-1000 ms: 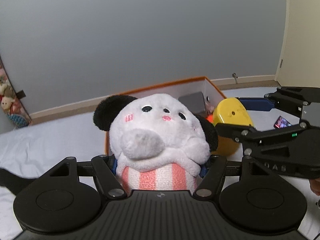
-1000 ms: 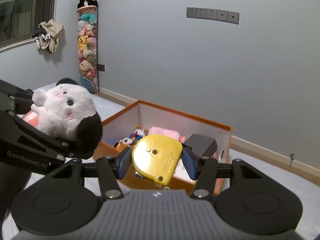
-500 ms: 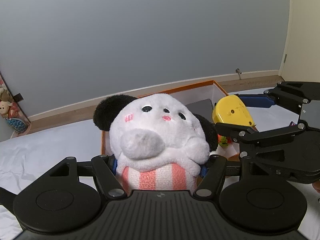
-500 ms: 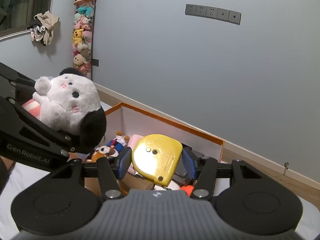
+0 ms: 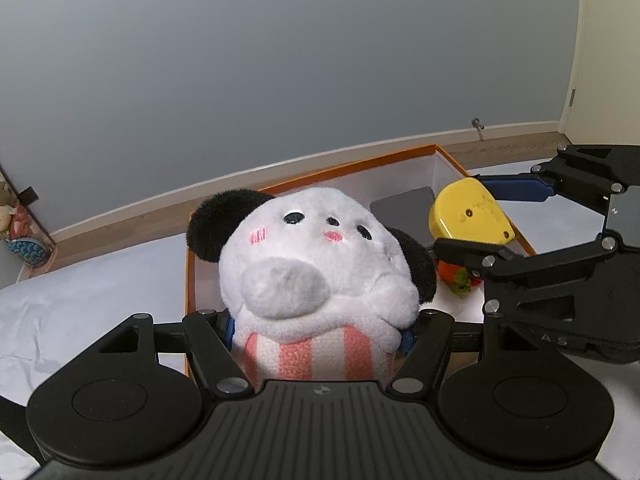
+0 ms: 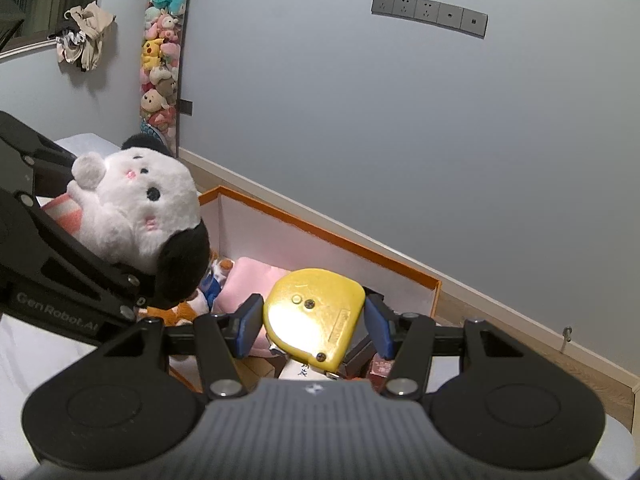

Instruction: Organize objects

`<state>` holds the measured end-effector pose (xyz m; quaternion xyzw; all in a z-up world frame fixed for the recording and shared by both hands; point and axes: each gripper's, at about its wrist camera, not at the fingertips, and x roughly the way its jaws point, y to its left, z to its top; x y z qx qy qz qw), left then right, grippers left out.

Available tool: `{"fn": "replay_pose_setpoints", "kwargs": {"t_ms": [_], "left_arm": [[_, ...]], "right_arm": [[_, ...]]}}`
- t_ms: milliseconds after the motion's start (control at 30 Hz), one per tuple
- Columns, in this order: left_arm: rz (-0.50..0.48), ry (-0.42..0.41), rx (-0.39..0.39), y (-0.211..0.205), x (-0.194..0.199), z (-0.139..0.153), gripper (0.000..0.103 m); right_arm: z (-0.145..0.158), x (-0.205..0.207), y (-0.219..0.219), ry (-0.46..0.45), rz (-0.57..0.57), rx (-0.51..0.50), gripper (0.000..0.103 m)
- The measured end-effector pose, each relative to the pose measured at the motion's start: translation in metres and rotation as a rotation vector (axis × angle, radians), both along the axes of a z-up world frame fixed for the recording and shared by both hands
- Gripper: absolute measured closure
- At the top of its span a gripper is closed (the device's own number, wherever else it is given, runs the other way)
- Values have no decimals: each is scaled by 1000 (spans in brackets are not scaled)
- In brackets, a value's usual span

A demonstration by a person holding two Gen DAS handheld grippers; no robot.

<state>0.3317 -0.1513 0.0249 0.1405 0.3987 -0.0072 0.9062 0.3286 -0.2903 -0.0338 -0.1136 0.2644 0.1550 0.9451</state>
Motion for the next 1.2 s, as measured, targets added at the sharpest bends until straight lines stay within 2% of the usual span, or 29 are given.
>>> {"fn": "replay_pose_setpoints", "kwargs": {"t_ms": [167,300,400,633,733,1000,1200], "left_arm": [[-2,25,8,0,14,-8,25],[40,78,-64,11,31,-19,25],[70,126,-88,16,42,-30,25],[92,187,-85,19,48,-50,25],[106,208,-89,26,40,-41,25],[134,250,-107,39,59,-57,25],[151,257,-69,40,75,-69,25]], "right_arm": [[-11,14,0,50,-5,21,46],[-23,26,-1,126,-11,57,46],[-31,31,1,157,-9,48,46],[-45,35,8,210,10,17,46],[-49,39,10,241,18,26,46],[-59,46,9,285,27,34,46],[-63,56,11,320,25,29,46]]}}
